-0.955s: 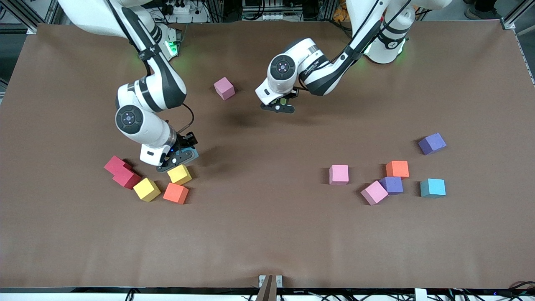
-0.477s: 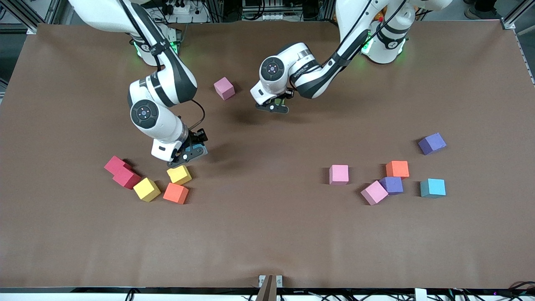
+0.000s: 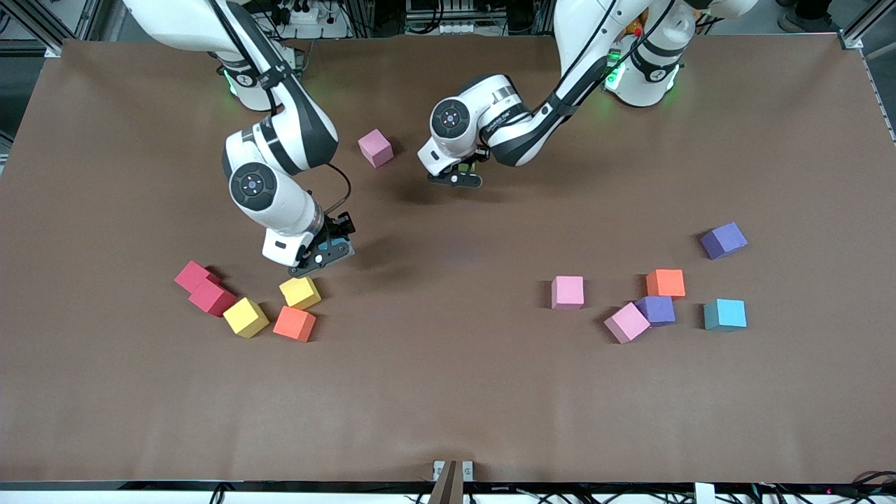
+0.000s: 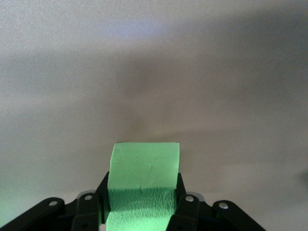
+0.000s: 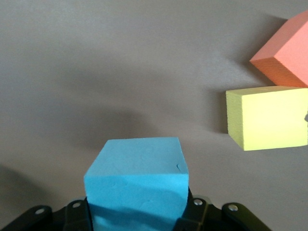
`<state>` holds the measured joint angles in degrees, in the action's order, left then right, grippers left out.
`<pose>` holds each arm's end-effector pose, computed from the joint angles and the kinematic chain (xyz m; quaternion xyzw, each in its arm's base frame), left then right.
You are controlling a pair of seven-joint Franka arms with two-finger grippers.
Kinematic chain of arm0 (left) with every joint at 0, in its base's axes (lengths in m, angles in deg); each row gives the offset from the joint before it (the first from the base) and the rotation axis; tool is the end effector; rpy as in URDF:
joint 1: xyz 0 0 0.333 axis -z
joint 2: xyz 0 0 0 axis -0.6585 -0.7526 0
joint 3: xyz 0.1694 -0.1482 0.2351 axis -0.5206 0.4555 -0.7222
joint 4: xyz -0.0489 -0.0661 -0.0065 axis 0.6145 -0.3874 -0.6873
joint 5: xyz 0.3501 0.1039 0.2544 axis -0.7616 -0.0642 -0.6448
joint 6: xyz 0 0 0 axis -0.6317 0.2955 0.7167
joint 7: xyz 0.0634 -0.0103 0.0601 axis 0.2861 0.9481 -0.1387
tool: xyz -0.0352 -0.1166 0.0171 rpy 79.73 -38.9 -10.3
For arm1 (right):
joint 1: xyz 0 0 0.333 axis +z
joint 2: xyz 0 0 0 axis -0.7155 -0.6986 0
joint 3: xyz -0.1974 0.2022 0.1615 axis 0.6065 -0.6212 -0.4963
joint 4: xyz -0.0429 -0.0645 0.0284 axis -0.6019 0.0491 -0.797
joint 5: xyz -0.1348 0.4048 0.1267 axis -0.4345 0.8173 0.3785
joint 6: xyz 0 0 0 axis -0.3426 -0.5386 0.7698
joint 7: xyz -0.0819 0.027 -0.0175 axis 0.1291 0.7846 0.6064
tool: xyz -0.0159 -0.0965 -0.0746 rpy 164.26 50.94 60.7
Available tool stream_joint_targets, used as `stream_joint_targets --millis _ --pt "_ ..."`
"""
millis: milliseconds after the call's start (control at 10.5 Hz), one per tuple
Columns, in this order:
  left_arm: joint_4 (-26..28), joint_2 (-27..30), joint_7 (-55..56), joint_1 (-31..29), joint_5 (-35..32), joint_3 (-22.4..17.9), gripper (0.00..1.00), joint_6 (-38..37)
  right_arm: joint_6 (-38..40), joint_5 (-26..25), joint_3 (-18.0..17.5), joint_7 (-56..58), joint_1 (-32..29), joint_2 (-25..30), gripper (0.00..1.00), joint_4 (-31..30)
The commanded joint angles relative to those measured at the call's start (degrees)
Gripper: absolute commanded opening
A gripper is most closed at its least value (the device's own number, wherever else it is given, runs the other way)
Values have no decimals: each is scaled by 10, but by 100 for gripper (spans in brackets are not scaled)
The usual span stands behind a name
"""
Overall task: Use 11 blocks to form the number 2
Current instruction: 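Set the green cube down while the right gripper carries the cyan cube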
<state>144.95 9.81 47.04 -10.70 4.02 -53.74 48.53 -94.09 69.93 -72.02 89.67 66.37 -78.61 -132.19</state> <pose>0.3085 -0.5483 0.1471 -0.9822 0.0658 0.1749 0.0196 0.5649 0.2801 0.2423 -0.9764 -0.2062 0.0494 0.0421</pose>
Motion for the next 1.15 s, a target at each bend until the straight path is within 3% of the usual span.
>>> stream_joint_targets --millis 0,95,191,573,764,1050 --pt "-7 -16 31 -2 -15 -4 63 -2 4 12 2 -9 10 -2 33 10" --pt "-9 -18 45 -2 -15 -8 71 -2 4 13 2 -10 15 -2 33 11" --pt "-8 -17 54 -3 -15 -8 100 -2 5 21 2 -13 19 -2 33 11" --pt "-9 0 109 -11 -15 -8 100 -10 6 21 2 -39 42 -2 33 11" --pt "0 37 111 -10 -16 -7 100 -14 10 20 2 -34 65 1 33 10" --pt "18 85 113 -47 -16 -6 100 -24 16 20 2 56 75 3 33 6"
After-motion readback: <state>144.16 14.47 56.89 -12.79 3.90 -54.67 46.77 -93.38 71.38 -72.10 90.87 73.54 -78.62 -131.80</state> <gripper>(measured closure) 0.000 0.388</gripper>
